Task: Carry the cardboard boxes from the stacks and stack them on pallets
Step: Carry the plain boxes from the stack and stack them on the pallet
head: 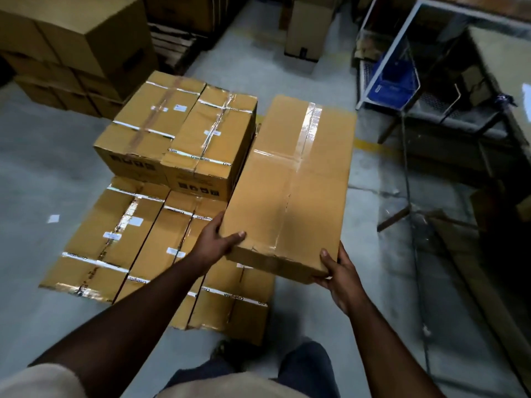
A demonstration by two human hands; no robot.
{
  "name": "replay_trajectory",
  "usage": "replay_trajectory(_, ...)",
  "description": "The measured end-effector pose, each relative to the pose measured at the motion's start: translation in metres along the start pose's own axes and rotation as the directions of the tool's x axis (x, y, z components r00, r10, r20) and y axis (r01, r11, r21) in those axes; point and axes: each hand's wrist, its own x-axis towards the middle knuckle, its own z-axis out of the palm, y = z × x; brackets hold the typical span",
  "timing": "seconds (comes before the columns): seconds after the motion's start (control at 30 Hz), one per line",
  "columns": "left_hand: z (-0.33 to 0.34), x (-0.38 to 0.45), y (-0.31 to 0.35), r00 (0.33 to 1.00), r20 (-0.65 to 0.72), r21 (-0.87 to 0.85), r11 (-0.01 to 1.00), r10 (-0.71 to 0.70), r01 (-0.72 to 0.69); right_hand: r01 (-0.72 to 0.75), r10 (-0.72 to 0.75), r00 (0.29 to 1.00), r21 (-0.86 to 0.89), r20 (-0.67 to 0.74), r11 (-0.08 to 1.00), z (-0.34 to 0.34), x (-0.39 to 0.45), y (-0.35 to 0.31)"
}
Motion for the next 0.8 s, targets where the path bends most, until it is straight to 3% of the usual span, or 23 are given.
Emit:
replay_trajectory(0.2, 0.012, 0.107, 0.023, 0.999, -0.031, 0.039, 0.999, -0.022, 0.024, 0.015, -0.015, 1.0, -0.01, 0.018, 1.0, 0.001, 0.109, -0.044)
replay_trajectory(0.37, 0.026, 0.219, 0.019, 0.987, -0.108, 0.018, 0.992, -0.122, 0.125, -0.046, 0.046, 0.994, -0.001, 0.1, 0.999, -0.005, 0.245, -0.051)
replay_trajectory(0.5, 0.027, 0.317, 0.004, 0.969, -0.152, -0.009, 0.981, -0.193, 0.194, -0.07, 0.071, 0.982, -0.009, 0.175, 0.997, 0.001, 0.362, -0.038)
replay_trajectory(0.6, 0.023, 0.39, -0.008, 0.96, -0.206, 0.014, 0.981, -0.188, 0.195, -0.112, 0.102, 0.983, 0.053, 0.151, 0.992, 0.01, 0.437, -0.019)
replay_trajectory(0.8, 0.008, 0.455, -0.056, 0.93, -0.323, 0.088, 0.972, -0.178, 0.217, -0.135, 0.128, 0.983, 0.044, 0.132, 0.99, 0.023, 0.499, 0.01)
